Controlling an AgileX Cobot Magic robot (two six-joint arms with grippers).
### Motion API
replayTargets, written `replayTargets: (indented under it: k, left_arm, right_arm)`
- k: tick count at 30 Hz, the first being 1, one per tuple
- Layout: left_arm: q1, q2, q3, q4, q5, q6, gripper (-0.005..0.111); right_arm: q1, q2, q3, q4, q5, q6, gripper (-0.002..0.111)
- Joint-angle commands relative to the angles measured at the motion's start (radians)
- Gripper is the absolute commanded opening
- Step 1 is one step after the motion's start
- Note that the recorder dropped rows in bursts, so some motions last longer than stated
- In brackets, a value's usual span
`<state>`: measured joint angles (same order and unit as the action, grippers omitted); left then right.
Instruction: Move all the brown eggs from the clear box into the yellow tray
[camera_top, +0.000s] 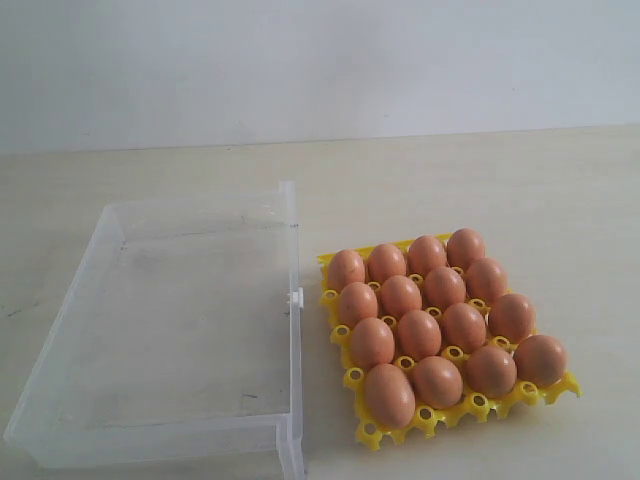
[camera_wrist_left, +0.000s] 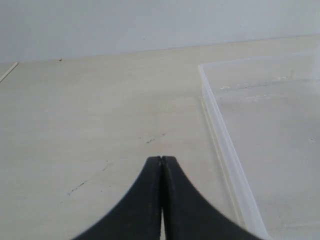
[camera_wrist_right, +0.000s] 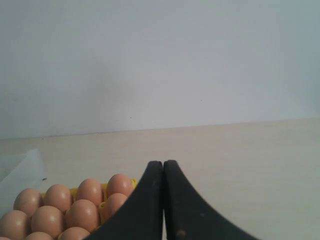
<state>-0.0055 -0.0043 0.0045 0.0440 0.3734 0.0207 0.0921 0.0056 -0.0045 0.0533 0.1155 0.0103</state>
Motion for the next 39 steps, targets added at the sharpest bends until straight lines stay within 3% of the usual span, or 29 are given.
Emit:
replayTargets:
  k: [1,35,39]
  left_arm:
    - [-0.006,0.004,-0.005,0.003,-0.004,0.001,0.000]
    - [-0.006,0.004,-0.005,0.003,-0.004,0.001,0.000]
    - [-0.006,0.004,-0.005,0.022,-0.032,0.080,0.000]
  right_arm:
    - [0.001,-0.006,0.005,0.000,-0.006,-0.010,0.000]
    - [0.001,-0.006,0.005,-0.002,-0.006,-0.010,0.000]
    - [0.001,-0.006,0.005,-0.002,-0.006,-0.010,0.000]
